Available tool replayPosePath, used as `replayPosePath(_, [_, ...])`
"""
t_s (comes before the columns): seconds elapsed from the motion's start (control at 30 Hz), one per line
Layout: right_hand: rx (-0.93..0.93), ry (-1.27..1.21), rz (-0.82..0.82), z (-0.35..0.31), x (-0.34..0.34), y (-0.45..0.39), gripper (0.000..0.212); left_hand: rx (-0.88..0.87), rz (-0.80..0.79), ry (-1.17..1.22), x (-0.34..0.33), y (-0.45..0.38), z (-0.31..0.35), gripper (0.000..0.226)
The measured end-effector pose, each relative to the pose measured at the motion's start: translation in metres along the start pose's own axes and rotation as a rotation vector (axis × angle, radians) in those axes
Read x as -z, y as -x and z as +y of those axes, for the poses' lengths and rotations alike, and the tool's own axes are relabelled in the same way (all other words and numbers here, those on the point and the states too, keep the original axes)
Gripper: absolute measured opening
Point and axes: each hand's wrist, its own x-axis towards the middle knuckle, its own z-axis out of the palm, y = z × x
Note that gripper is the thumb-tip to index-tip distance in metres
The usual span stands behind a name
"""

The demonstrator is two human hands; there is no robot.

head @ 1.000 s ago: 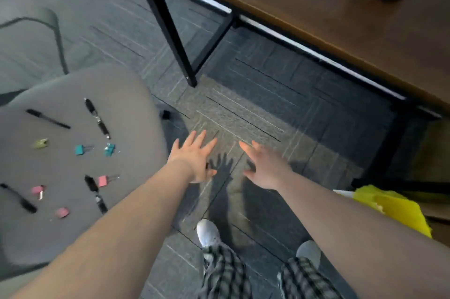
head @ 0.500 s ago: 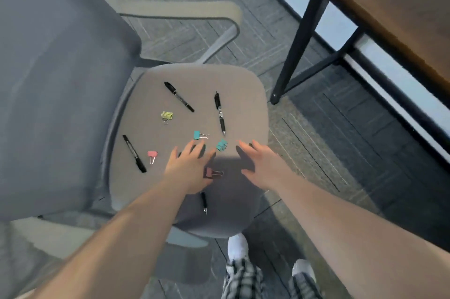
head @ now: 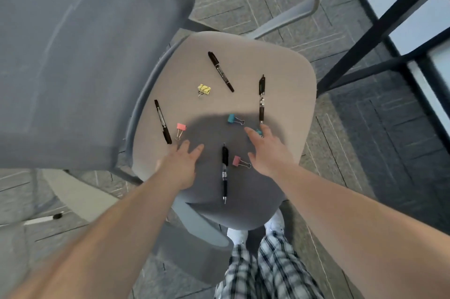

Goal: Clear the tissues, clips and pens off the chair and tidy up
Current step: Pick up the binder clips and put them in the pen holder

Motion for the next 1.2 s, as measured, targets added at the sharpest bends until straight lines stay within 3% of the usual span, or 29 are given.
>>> replayPosePath(0.1, [-0.007,0.055,0.001,-0.004,-0.002,-0.011,0.059,0.03,-0.026,0.075,-0.006,-0.006,0.001,0.065])
replayPosePath(0.3, [-0.008,0.062,0.015,-0.001,-0.006,-0.022,0.021,0.026,0.034,0.12,-0.009,-0.021,0.008,0.049])
replayPosePath(0.5, [0.038,-0.036,-0.036,-0.004,0.001,-0.017,0.02,-0.013,-0.022,0.119,-0.011,-0.024,0.014,0.042])
replayPosePath(0.6, [0.057,-0.056,-0.055,-0.009,0.008,-0.011,0.018,-0.002,0.023,0.125,-0.008,-0.021,0.015,0.037])
replayPosePath(0.77, [0.108,-0.099,-0.162,-0.018,0.007,-0.008,0.028,0.139,0.088,0.355,0.004,-0.02,0.018,0.023])
replayPosePath(0.87, [0.169,-0.086,-0.237,-0.019,0.005,-0.009,0.048,0.211,0.178,0.511,0.01,-0.022,0.018,0.022])
replayPosePath(0.97, [0.212,-0.024,-0.246,-0.018,-0.001,-0.013,0.054,0.253,0.287,0.505,0.015,-0.024,0.017,0.024])
replayPosePath(1.1, [0.242,0.061,-0.189,-0.017,-0.015,-0.019,0.035,0.3,0.391,0.434,0.017,-0.031,0.011,0.041])
replayPosePath(1.2, [0.258,0.06,-0.148,-0.018,-0.021,-0.021,0.021,0.317,0.333,0.454,0.016,-0.043,0.009,0.06])
